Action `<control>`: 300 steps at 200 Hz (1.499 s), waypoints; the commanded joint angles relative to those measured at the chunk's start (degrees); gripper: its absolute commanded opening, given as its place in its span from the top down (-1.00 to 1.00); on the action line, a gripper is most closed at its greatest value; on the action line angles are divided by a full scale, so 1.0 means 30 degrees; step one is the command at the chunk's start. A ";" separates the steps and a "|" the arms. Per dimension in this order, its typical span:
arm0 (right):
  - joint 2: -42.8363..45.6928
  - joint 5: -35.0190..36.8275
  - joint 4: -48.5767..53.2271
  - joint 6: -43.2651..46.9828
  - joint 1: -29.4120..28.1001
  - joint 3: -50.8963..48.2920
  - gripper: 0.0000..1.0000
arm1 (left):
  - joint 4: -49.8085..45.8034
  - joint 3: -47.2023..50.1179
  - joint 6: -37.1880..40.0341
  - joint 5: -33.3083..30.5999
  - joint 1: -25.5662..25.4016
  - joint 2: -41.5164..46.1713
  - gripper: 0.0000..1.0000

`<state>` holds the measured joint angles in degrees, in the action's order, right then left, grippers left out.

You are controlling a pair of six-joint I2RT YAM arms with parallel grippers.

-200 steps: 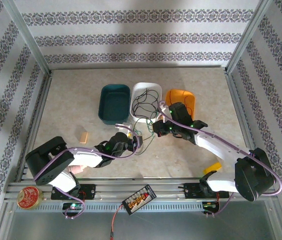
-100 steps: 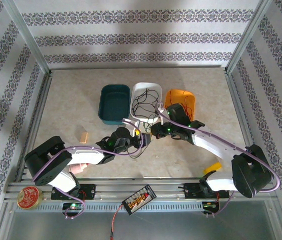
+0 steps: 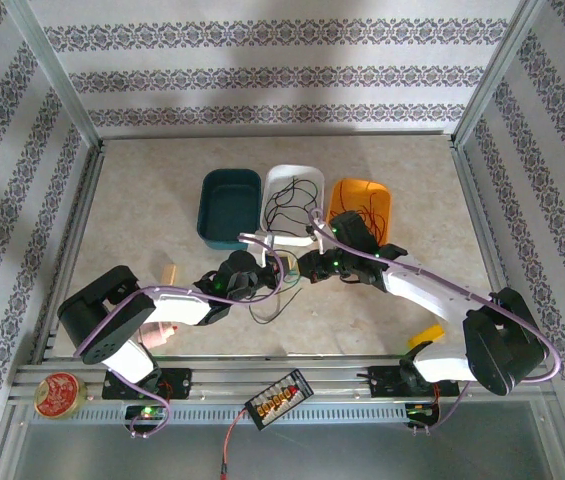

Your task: Untangle the cables

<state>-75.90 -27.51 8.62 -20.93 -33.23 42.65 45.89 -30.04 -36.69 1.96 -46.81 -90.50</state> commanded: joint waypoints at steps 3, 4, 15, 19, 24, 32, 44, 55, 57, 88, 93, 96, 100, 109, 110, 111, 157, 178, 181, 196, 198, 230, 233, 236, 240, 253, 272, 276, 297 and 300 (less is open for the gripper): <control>0.0405 0.0382 -0.0455 -0.0354 0.0083 -0.0241 1.00 | 0.0912 0.0426 -0.0586 -0.0265 0.0192 -0.0078 0.94; 0.0431 0.0440 -0.0449 -0.0366 0.0087 -0.0242 1.00 | 0.0908 0.0445 -0.0609 -0.0312 0.0192 -0.0044 0.94; 0.0825 0.1116 -0.0442 -0.0511 0.0228 -0.0342 1.00 | 0.0796 0.0727 -0.0690 -0.0784 0.0192 0.0240 0.94; 0.1002 0.1308 -0.0432 -0.0536 0.0316 -0.0385 1.00 | 0.0731 0.0830 -0.0691 -0.0940 0.0192 0.0369 0.94; 0.1251 0.1532 -0.0439 -0.0582 0.0413 -0.0418 1.00 | 0.0542 0.0940 -0.0691 -0.1153 0.0214 0.0528 0.93; 0.1696 0.1927 -0.0326 -0.0690 0.0569 -0.0431 1.00 | 0.0036 0.1069 -0.0691 -0.1646 0.0205 0.0856 0.93; 0.2454 0.2260 -0.0083 -0.0687 0.0861 -0.0321 1.00 | -0.0537 0.1344 -0.0735 -0.2580 0.0213 0.1300 0.91; 0.3278 0.2569 0.0239 -0.0702 0.1121 -0.0110 1.00 | -0.0626 0.1788 -0.0900 -0.3553 0.0206 0.1684 0.88; 0.3432 0.2575 0.0255 -0.0708 0.1176 -0.0078 1.00 | -0.0613 0.1864 -0.0956 -0.3736 0.0217 0.1747 0.87; 0.5472 0.3286 0.1064 -0.0499 0.1880 0.1302 1.00 | -0.0540 0.2800 -0.1251 -0.5561 0.0222 0.2772 0.74; 0.5644 0.3359 0.1138 -0.0470 0.1997 0.1628 1.00 | -0.0665 0.2834 -0.1205 -0.5769 0.0221 0.2913 0.69; 0.5711 0.3367 0.1139 -0.0451 0.2084 0.1803 1.00 | -0.0749 0.2876 -0.1217 -0.5902 0.0221 0.3007 0.66; 0.5768 0.3355 0.1143 -0.0386 0.2183 0.2084 1.00 | -0.0856 0.2881 -0.1218 -0.6061 0.0221 0.3103 0.63; 0.5744 0.3592 0.1176 -0.0281 0.2408 0.2764 1.00 | -0.1040 0.2938 -0.1269 -0.6453 0.0222 0.3251 0.55; 0.5736 0.3626 0.1172 -0.0285 0.2421 0.2842 1.00 | -0.1064 0.2946 -0.1287 -0.6497 0.0222 0.3261 0.55; 0.5703 0.3673 0.1185 -0.0273 0.2443 0.2925 1.00 | -0.1090 0.2950 -0.1311 -0.6563 0.0221 0.3281 0.54; 0.2272 0.6145 0.0792 0.0366 0.3468 0.6734 1.00 | -0.3079 0.3210 -0.2406 -0.8937 0.0221 0.3943 0.29; -0.0245 0.6253 0.0251 0.0061 0.4236 0.8291 1.00 | -0.3708 0.3403 -0.2543 -0.9475 0.0236 0.4477 0.24; -0.0650 0.6153 0.0113 0.0047 0.4352 0.8452 1.00 | -0.3759 0.3464 -0.2548 -0.9522 0.0223 0.4569 0.24; -0.2542 0.5807 -0.0207 -0.0364 0.4792 0.9398 1.00 | -0.3958 0.3612 -0.2581 -0.9750 0.0221 0.4921 0.22; -0.2769 0.5707 -0.0252 -0.0411 0.4848 0.9499 1.00 | -0.3987 0.3623 -0.2592 -0.9760 0.0221 0.4936 0.22; -0.6701 0.3661 0.0009 -0.1528 0.5218 1.1481 1.00 | -0.4523 0.3656 -0.2615 -0.9676 0.0218 0.5233 0.21; -0.7023 0.3526 0.0024 -0.1660 0.5218 1.1597 1.00 | -0.4538 0.3679 -0.2623 -0.9617 0.0217 0.5209 0.21; -0.7313 0.3344 0.0055 -0.1776 0.5218 1.1754 1.00 | -0.4518 0.3685 -0.2624 -0.9621 0.0214 0.5184 0.21; -0.7755 0.3105 0.0066 -0.1906 0.5218 1.1925 1.00 | -0.4533 0.3686 -0.2652 -0.9568 0.0217 0.5154 0.20; -0.9006 0.2585 0.0303 -0.2357 0.5189 1.2541 1.00 | -0.4588 0.3615 -0.2588 -0.9516 0.0197 0.5016 0.20; -1.0145 0.2837 0.0682 -0.2600 0.5131 1.3162 0.85 | -0.4909 0.3209 -0.2235 -0.9258 0.0192 0.4846 0.19; -1.0289 0.2921 0.0767 -0.2604 0.5134 1.3249 0.77 | -0.5001 0.3122 -0.2203 -0.9188 0.0192 0.4796 0.20; -1.0538 0.3072 0.1153 -0.2561 0.5131 1.3467 0.28 | -0.5041 0.2786 -0.2011 -0.8845 0.0192 0.4605 0.20; -1.0532 0.3122 0.1295 -0.2540 0.5131 1.3493 0.22 | -0.5016 0.2757 -0.1988 -0.8788 0.0192 0.4555 0.19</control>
<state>-107.70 -17.37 10.59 -27.75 -17.50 80.44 33.08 -19.99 -43.77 -25.43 -46.76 -75.92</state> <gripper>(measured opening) 0.307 0.402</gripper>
